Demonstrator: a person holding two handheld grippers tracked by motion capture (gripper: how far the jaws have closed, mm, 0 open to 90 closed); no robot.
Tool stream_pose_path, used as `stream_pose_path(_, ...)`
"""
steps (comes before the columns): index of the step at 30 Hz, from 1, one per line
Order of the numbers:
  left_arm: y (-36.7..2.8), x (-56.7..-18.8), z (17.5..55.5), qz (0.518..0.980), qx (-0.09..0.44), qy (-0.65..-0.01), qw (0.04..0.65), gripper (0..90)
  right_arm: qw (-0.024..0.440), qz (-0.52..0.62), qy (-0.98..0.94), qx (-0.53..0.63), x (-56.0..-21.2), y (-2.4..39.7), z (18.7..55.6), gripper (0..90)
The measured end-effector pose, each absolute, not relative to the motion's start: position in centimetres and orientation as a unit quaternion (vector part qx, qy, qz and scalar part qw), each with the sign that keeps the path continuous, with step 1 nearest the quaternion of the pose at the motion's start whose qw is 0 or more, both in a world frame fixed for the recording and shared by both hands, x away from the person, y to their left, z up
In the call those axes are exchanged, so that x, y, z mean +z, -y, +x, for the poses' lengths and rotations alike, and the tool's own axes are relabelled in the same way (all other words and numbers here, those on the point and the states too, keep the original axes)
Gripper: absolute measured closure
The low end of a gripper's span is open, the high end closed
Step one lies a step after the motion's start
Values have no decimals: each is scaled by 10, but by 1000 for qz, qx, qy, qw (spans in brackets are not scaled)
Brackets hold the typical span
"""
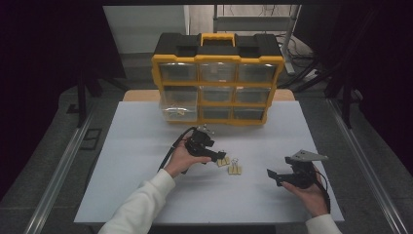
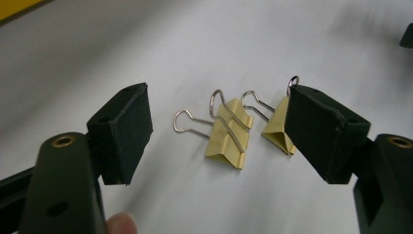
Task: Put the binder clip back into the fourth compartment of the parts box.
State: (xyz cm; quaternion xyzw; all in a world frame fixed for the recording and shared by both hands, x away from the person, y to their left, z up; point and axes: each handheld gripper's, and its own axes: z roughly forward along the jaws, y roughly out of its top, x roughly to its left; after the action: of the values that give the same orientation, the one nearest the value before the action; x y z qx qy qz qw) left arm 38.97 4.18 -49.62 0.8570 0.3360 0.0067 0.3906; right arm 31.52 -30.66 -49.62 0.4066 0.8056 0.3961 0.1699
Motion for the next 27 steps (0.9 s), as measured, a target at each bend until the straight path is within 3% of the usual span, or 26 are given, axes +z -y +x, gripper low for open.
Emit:
stream_pose_path(14,-35,-508,398,860,-3,-342,380,277,170,407,-806,395,-496,307,315,96)
stream_pose_path(27,-31,-515,402,856,-24,-349,380,428,170,408,-806,393,-497,306,315,96)
